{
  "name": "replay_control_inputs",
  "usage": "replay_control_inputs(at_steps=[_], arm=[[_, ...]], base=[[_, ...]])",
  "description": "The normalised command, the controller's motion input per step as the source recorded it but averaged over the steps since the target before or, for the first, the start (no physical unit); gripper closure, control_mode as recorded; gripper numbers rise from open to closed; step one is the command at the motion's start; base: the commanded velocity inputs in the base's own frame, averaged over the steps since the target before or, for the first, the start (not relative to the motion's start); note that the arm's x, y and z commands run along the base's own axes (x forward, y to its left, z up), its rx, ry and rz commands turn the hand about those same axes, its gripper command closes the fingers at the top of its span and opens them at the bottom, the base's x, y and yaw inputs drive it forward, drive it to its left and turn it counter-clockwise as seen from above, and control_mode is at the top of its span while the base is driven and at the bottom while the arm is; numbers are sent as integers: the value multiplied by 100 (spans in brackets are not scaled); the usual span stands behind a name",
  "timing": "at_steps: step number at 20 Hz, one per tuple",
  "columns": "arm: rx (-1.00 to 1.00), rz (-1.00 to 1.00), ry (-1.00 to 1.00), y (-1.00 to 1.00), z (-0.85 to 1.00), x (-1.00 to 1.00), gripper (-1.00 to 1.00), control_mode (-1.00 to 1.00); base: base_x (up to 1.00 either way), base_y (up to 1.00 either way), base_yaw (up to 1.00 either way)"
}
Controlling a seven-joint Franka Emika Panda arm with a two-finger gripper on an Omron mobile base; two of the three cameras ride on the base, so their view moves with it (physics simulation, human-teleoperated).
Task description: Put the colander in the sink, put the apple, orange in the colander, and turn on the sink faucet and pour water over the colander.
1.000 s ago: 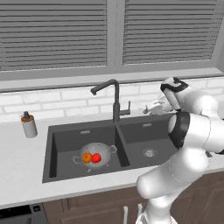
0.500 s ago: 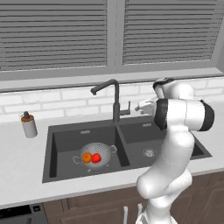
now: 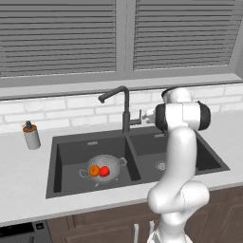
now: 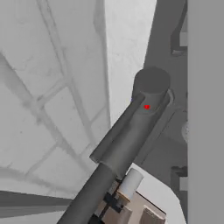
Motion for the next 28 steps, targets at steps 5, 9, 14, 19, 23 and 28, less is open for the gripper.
replay_control_inputs(at_steps=[5,9,14,19,23,28], arm=[[7,0,0,7,-16,69,-100,-100],[5,0,0,14,-11,57,-100,-100],[2,0,0,25,-2,14,-100,-100],[0,0,-6,32,0,-8,-100,-100],[0,0,-8,24,0,-16,-100,-100],[0,-2,-4,15,0,2,-100,-100]], base=[[0,0,0],[0,0,0],[0,0,0],[0,0,0],[0,0,0],[0,0,0]])
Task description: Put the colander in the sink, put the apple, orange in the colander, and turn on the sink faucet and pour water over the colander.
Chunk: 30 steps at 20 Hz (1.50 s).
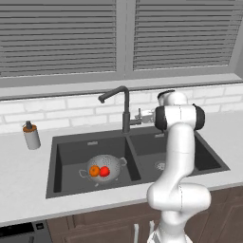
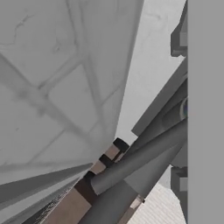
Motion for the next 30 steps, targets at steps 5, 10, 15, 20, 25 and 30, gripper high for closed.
replay_control_inputs(at_steps=[5,10,15,20,25,30], arm=[[0,-5,0,1,0,25,-100,-100],[0,-7,0,0,0,34,-100,-100],[0,-9,0,0,0,20,100,-100],[0,-12,0,0,0,7,100,-100],[0,-14,3,-19,0,8,100,-100],[0,-16,10,-54,0,0,100,-100]], base=[[0,0,0],[0,0,0],[0,0,0],[0,0,0],[0,0,0],[0,0,0]])
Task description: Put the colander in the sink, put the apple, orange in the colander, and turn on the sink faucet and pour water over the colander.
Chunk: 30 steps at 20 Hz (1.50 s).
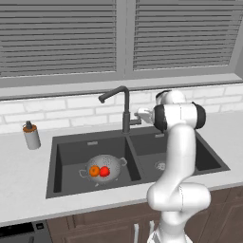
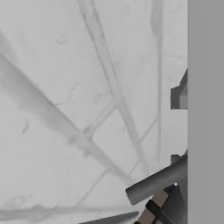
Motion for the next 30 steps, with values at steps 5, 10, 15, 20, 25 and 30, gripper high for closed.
replay_control_inputs(at_steps=[5,10,15,20,25,30], arm=[[0,-17,17,-80,0,0,100,-100],[0,-17,15,-84,-4,0,100,-100],[0,-18,13,-77,-12,-5,100,-100],[0,-19,12,-75,-15,-12,100,-100],[0,-19,10,-74,-13,-32,100,-100],[0,-18,5,-72,-16,-51,100,-100]], base=[[0,0,0],[0,0,0],[0,0,0],[0,0,0],[0,0,0],[0,0,0]])
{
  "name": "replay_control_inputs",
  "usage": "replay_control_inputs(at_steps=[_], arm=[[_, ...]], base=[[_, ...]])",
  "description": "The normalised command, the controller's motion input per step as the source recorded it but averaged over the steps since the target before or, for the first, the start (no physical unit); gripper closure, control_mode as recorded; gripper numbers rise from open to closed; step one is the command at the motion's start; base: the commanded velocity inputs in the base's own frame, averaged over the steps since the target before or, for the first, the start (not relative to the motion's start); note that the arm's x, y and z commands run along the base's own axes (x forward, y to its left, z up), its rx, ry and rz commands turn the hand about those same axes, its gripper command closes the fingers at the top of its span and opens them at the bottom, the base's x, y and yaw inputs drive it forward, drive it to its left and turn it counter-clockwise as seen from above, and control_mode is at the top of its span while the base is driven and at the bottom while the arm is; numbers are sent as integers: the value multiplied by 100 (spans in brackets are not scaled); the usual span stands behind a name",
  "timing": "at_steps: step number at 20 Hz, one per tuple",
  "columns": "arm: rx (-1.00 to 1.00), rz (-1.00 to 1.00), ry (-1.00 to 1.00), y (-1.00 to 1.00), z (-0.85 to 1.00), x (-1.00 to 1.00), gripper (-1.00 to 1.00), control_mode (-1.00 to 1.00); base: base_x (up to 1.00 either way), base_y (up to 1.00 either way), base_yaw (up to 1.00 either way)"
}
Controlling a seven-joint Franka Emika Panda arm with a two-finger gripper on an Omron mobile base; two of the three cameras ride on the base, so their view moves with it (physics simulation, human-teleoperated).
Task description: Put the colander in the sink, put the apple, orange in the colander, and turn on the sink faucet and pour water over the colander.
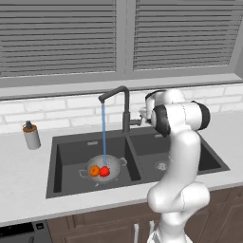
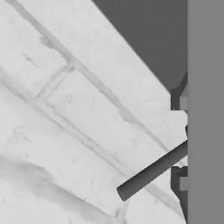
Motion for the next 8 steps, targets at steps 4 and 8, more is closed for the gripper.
replay_control_inputs(at_steps=[4,8], arm=[[0,-11,0,-45,1,-56,100,-100],[0,-2,-5,-35,33,-60,100,-100]], base=[[0,0,0],[0,0,0]])
